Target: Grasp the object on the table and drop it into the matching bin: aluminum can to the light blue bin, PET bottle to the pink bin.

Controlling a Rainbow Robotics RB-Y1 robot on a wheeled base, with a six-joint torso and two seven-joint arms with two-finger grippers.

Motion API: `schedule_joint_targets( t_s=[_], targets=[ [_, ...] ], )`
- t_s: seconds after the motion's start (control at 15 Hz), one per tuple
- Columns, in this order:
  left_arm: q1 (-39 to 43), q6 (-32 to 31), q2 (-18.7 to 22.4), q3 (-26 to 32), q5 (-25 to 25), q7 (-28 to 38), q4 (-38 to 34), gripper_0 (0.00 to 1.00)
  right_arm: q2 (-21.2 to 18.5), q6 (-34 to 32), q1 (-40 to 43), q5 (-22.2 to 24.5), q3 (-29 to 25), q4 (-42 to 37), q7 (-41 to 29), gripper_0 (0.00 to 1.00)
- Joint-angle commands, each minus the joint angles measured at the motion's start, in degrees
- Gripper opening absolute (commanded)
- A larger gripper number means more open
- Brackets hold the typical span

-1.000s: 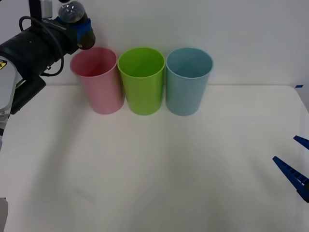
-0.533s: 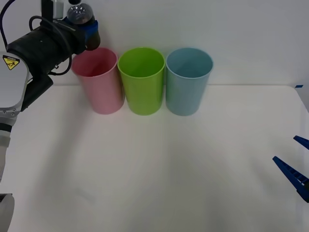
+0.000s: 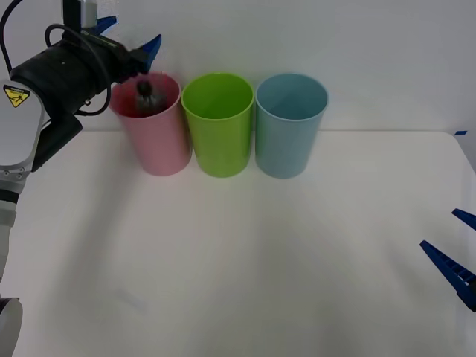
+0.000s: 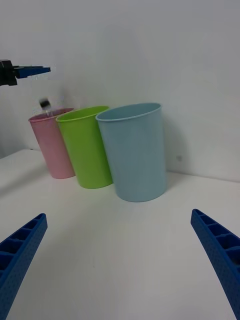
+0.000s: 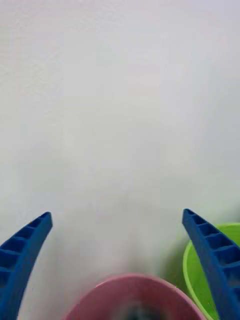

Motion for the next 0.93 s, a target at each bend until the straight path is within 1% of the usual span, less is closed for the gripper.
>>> schedule_joint_targets(
  t_s=[0.07,0.2,0.33,0.53,0.67,0.73,0.8,0.93],
  targets=[
    [0.42,-0.08,0.18,-0.04,2.73,-0.29,0.0,1.0,0.0,0.0,0.0,0.0,0.0,0.0,0.0,1.0],
    [1.47,-0.52,0.97,-0.04,6.34,-1.08,-0.09,1.0,0.0,0.0,0.0,0.0,0.0,0.0,0.0,1.0],
    [2.88,-2.72,2.55,0.49,10.03,-1.69,-0.8,1.0,0.0,0.0,0.0,0.0,0.0,0.0,0.0,1.0],
    [7.8,-3.51,5.81,1.1,18.03,-2.57,-3.7,1.0,0.0,0.0,0.0,0.0,0.0,0.0,0.0,1.0],
    [12.46,-3.51,7.48,2.16,22.68,-3.45,-6.95,1.0,0.0,0.0,0.0,0.0,0.0,0.0,0.0,1.0],
    [15.01,-3.6,7.83,2.95,24.62,-3.8,-8.88,1.0,0.0,0.0,0.0,0.0,0.0,0.0,0.0,1.0],
    [17.91,-5.09,8.09,4.62,26.38,-4.24,-10.81,1.0,0.0,0.0,0.0,0.0,0.0,0.0,0.0,1.0],
    [23.62,-11.07,8.0,9.72,29.1,-5.21,-13.98,1.0,0.0,0.0,0.0,0.0,0.0,0.0,0.0,1.0]
  ],
)
